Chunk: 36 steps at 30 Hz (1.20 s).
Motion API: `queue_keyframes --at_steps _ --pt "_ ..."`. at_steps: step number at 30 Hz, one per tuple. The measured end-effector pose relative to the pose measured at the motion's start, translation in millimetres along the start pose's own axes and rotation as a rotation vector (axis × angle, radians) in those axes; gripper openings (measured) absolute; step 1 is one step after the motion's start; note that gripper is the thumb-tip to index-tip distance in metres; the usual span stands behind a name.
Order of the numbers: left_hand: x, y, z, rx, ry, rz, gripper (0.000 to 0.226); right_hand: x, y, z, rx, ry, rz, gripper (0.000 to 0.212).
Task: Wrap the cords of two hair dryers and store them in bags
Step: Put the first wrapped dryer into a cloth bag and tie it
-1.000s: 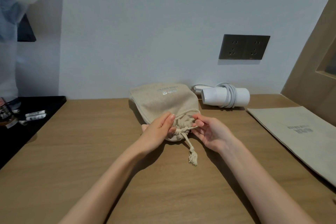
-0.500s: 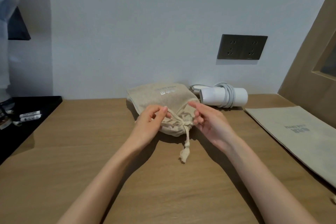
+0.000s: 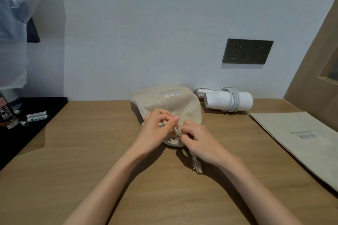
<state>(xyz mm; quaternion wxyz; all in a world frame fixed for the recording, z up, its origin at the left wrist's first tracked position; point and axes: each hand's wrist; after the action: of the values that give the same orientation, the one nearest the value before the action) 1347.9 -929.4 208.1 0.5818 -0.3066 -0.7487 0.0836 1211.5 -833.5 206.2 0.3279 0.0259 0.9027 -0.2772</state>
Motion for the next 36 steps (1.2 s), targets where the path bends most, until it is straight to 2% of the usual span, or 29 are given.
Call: queue_keyframes --at_steps 4,6,9,13,16,19,22,26,28,31,36 --pt "1 -1 2 -0.034 0.033 -0.016 0.022 4 -1 2 0.033 0.000 -0.026 0.033" --pt "3 0 1 -0.083 0.060 -0.020 0.017 5 -1 0 0.044 -0.060 0.008 0.029" --pt "1 2 -3 -0.184 0.076 -0.061 0.026 3 -2 -5 0.051 -0.141 0.086 0.023" --pt "-6 2 -4 -0.228 -0.080 -0.036 0.034 3 -4 -12 0.032 -0.246 0.189 0.025" --pt "-5 2 -6 -0.259 -0.120 -0.008 0.029 2 -3 -16 0.036 -0.261 0.226 0.025" --pt "-2 2 -6 -0.221 -0.144 0.007 0.017 3 -3 -17 0.065 -0.254 0.258 0.035" --pt "6 3 -6 -0.121 -0.184 0.030 0.023 4 -6 -20 0.085 -0.264 0.291 0.043" --pt "18 4 -6 -0.040 -0.276 0.089 0.026 5 -8 -25 0.126 -0.433 0.426 0.037" --pt "20 4 -5 -0.039 -0.249 0.089 0.026 7 -9 -29 0.107 -0.517 0.519 0.030" --pt "22 0 -12 -0.163 -0.064 0.045 0.024 10 -11 -37 0.016 -0.659 0.643 0.022" --pt "25 1 -21 -0.418 0.064 -0.030 0.017 6 -13 -46 -0.049 -0.816 0.836 0.032"
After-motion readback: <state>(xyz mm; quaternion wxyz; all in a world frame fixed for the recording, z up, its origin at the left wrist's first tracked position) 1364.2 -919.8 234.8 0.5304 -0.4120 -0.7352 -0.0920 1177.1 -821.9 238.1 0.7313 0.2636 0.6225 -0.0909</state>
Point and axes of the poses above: each hand's wrist, its own y-axis away from the middle knuckle, its own z-axis out of the palm, x = y × z, and after that the axes turned 15 degrees about x, right-handed
